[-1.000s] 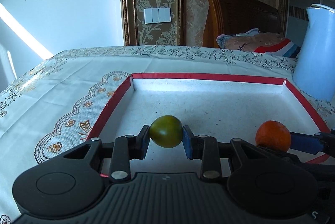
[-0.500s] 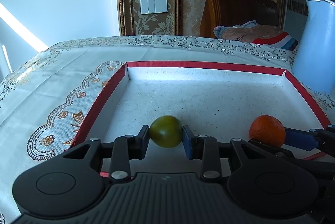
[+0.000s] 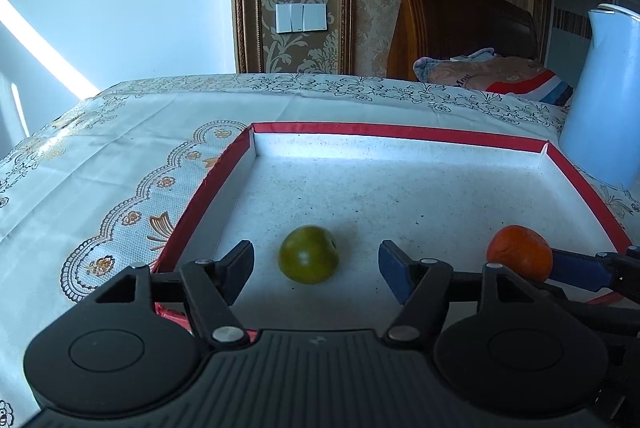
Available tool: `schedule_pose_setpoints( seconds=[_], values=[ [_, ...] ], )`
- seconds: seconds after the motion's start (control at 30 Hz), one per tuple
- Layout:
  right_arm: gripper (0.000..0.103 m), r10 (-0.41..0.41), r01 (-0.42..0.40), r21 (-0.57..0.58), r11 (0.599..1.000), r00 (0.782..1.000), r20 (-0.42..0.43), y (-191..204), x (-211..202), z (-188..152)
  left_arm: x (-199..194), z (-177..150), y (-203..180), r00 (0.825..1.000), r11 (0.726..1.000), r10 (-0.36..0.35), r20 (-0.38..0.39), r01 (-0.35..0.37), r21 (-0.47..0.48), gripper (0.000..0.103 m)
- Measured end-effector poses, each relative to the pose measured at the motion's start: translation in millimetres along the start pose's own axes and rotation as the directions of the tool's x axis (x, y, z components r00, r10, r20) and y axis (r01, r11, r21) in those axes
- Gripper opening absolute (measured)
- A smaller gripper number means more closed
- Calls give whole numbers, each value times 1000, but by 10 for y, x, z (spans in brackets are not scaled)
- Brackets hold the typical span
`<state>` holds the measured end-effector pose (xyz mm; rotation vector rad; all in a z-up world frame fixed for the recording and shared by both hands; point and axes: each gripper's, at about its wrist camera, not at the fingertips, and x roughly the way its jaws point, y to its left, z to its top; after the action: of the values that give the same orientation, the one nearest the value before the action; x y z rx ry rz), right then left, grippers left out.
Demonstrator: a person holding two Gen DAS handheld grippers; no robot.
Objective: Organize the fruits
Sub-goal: 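Open the left tool releasing the tomato while the right tool releases the mandarin in the tray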
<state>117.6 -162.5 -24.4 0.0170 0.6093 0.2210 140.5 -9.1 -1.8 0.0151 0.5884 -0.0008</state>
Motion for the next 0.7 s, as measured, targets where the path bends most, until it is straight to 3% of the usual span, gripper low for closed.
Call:
schedule_pose_setpoints(
  seconds=[0.13,0.23,0.57,0.7],
  values=[
    [41,-4,4,10,1000,1000,5,-11,-14,-8,-22,-9,-6,1000,1000,-8,9,8,7,69],
    [41,-11,11,17,1000,1000,12,-28,-45,-16,-39,-13,1,1000,1000,-17,15,17,1,76],
    [41,-7,4,42,999,998,59,-68,-155,-17,-115,-47,-40,999,999,-35,40,33,29,77],
    [43,-12,8,53,999,996,86,-87,-218,-27,-182,-66,-41,998,998,-40,56,38,40,82]
  ],
)
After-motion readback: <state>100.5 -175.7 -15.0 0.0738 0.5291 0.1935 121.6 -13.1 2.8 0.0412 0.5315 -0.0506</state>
